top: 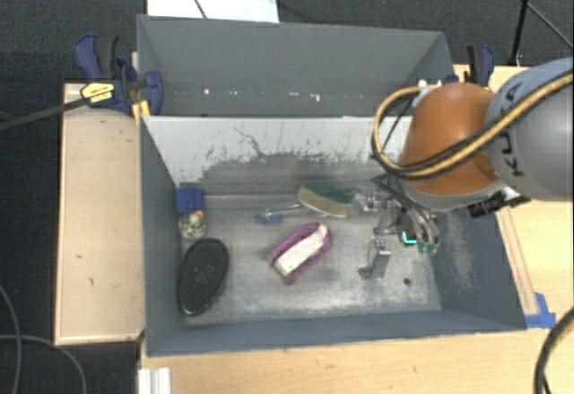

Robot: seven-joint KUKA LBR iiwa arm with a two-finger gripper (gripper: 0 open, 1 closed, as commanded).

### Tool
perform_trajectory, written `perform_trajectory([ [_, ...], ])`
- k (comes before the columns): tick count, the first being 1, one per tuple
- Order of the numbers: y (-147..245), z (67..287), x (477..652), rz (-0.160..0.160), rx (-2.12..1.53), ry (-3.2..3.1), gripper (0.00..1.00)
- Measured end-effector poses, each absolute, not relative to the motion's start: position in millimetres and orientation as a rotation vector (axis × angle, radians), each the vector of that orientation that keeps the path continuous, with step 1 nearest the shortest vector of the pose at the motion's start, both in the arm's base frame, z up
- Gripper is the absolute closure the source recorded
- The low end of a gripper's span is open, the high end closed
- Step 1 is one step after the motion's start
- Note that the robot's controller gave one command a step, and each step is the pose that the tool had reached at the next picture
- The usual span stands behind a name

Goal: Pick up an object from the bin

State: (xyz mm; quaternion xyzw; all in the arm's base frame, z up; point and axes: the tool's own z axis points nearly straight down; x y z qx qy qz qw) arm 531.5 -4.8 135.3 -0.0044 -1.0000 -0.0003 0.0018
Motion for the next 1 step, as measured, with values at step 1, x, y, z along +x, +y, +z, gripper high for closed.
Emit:
perform_trajectory([
  [1, 43.0, 113.5, 573.4, -0.002, 0.440, -3.117, 0.00],
])
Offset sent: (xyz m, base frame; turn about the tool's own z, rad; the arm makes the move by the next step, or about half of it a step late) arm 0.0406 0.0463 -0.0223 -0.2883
